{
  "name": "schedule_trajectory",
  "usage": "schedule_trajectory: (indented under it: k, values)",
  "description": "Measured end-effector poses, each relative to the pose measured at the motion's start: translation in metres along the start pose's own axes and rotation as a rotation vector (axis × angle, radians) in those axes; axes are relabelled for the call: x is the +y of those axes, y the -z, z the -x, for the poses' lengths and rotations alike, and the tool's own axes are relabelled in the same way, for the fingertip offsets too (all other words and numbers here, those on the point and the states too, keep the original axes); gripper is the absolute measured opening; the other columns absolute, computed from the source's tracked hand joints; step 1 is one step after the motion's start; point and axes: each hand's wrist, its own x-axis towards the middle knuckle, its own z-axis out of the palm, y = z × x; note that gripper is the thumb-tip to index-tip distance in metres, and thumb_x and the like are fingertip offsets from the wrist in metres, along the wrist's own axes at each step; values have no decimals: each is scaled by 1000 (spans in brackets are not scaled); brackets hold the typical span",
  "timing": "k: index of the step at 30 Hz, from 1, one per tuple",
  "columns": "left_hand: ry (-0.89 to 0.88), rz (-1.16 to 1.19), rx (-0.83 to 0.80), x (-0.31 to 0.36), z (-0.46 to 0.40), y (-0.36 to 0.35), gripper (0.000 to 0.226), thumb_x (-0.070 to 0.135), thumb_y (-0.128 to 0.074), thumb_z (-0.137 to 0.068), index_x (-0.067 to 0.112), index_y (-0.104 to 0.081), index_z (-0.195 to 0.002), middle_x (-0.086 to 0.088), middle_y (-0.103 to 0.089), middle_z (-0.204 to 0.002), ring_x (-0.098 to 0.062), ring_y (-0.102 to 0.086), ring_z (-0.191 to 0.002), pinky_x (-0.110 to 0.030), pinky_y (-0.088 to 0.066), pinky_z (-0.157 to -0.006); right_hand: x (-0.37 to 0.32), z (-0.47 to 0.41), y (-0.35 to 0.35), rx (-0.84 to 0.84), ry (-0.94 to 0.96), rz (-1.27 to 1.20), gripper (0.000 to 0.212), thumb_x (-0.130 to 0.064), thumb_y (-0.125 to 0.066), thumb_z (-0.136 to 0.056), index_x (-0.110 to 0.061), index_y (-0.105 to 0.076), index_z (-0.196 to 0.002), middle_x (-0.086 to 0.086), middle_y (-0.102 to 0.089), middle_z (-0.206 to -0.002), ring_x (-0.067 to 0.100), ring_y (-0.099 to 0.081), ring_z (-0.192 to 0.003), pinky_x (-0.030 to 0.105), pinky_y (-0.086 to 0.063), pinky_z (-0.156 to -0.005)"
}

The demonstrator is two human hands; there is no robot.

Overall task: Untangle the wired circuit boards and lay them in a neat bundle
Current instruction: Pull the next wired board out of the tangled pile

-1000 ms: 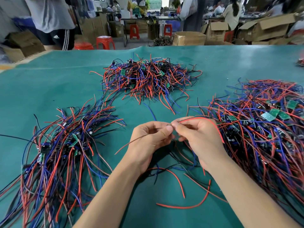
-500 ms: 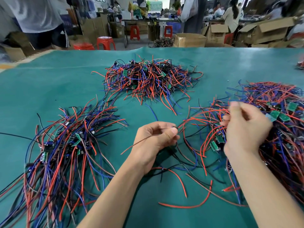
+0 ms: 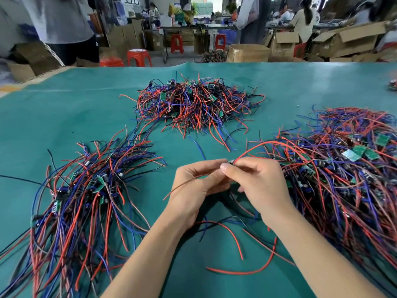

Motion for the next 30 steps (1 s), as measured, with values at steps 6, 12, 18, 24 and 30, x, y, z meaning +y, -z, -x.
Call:
schedule_trajectory:
  k: [6, 12, 18, 24, 30]
  values:
    - [22, 100, 27, 0, 0, -1, 16, -8, -63, -89, 0, -76, -88, -24, -73, -89, -28, -74, -77, -26, -59, -69, -5, -5, 5, 182, 16, -88, 29, -51, -73, -75, -22, -75, -77, 5, -61, -55, 10, -49, -53, 47, -48, -59]
    - [19, 59, 42, 1, 0, -2, 14, -11, -62, -89, -2, -72, -88, -19, -73, -82, -26, -73, -73, -25, -59, -67, -19, -17, 47, 541, 43, -298, 29, -25, -74, -89, -16, -65, -64, -3, -58, -55, 13, -47, -50, 28, -38, -48]
    - [17, -122, -33, 0, 3, -4, 10, -9, -61, -91, -3, -70, -91, -18, -70, -81, -24, -71, -70, -24, -58, -65, -46, -35, 128, 496, -104, -194, 38, -59, -66, -63, -23, -56, -69, -8, -45, -50, 8, -39, -42, 21, -32, -40]
    - [33, -142, -33, 4, 3, -5, 12, -7, -57, -94, -4, -68, -94, -19, -67, -84, -22, -68, -69, -23, -57, -65, -69, -52, 168, 31, -239, 773, 25, -55, -78, -78, -36, -75, -62, 2, -68, -51, 26, -62, -51, 38, -56, -66]
    - [56, -167, -51, 7, 4, -6, 15, -8, -52, -96, -4, -66, -94, -18, -66, -84, -21, -66, -68, -22, -56, -64, -71, -100, 66, -368, -37, 633, 21, -37, -76, -87, -20, -75, -75, -4, -73, -63, 6, -66, -48, 20, -44, -38]
